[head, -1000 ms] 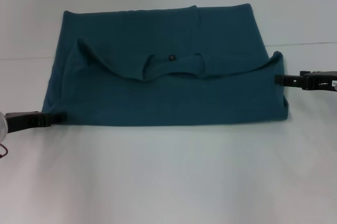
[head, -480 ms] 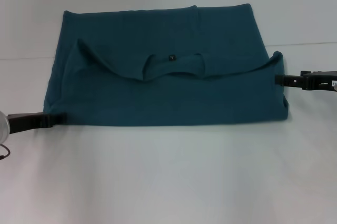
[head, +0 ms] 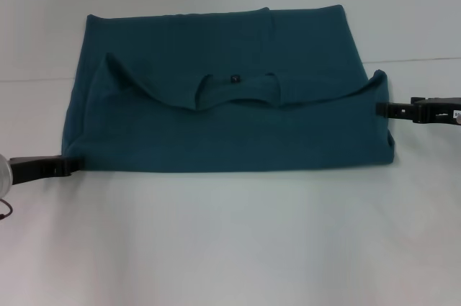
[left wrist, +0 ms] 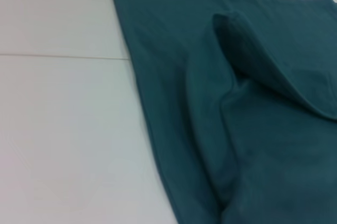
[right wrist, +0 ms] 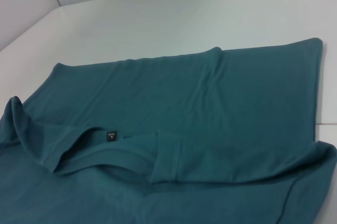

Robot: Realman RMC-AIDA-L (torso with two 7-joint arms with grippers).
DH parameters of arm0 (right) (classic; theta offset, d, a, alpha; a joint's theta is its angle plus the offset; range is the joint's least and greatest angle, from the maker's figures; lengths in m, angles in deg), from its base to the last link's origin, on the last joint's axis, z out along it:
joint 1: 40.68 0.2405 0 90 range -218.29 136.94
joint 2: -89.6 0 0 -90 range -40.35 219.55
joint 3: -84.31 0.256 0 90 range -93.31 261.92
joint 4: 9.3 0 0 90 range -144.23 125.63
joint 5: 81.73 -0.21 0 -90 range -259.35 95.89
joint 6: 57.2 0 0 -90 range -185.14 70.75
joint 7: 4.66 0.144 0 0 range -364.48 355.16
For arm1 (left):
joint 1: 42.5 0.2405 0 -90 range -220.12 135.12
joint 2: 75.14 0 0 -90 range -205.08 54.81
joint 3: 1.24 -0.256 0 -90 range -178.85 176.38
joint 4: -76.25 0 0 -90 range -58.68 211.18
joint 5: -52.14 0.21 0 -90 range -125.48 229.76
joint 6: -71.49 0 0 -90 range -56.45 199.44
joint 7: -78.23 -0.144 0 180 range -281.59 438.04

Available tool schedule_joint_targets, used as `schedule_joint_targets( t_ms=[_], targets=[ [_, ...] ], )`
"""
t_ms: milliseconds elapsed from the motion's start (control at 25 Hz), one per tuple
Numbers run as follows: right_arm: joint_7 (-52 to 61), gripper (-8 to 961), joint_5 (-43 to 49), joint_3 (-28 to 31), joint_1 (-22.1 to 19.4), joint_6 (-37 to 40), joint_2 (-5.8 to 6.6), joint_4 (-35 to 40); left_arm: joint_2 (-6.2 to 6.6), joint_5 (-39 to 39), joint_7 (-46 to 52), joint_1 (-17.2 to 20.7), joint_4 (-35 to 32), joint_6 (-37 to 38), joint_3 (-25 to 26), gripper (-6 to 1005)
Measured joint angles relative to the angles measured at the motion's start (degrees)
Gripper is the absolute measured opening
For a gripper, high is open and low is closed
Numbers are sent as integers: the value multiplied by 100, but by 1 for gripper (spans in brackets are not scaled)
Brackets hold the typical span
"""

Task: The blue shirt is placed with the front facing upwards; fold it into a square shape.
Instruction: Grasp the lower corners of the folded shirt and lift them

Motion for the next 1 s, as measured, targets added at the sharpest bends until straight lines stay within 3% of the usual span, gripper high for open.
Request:
schedule_joint_targets(
  t_ms=[120,560,800,1000],
  targets=[
    [0,927,0,0,0,0,1,0,-1,1,-5,8,1,-19,13,536],
    [0,927,0,0,-42,2,1,-1,-1,22,-40,15,1,-31,-18,94],
    [31,928,-1,26,-77,9,9,-1,-1,1,-111,39,-6,-89,12,65],
    [336,927,78,9,-93,245,181,-1,-15,-11,-200,65,-23,-91,14,54]
  ],
)
